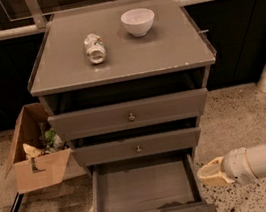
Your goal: Close bottom drawer
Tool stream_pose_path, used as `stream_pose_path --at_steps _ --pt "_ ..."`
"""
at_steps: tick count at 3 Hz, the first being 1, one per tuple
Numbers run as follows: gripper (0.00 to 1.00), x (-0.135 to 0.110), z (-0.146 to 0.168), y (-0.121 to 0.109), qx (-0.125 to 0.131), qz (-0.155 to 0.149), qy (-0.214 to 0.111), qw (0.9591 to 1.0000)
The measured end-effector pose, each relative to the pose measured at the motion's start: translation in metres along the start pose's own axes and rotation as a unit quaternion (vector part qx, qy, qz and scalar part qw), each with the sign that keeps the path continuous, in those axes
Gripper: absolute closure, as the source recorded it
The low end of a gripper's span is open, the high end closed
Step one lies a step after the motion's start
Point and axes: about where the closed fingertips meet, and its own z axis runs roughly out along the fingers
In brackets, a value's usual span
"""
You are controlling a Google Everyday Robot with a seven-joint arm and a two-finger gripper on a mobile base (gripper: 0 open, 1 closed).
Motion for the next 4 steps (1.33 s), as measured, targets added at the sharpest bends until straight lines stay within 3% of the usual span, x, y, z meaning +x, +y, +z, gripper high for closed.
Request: stream_pose_path --at_steps 1,2,3,4 --pt "1.0 0.005 0.007 -0.004 -0.022 0.029 -0.011 0.9993" --pt "1.0 0.029 0.028 0.0 -0.073 0.086 -0.028 0.9932" --pt "1.0 0.059 0.053 0.008 -0.101 0.13 -0.034 0.9857" --pt "1.0 0.084 0.069 0.019 -0.095 0.156 -0.027 0.9828"
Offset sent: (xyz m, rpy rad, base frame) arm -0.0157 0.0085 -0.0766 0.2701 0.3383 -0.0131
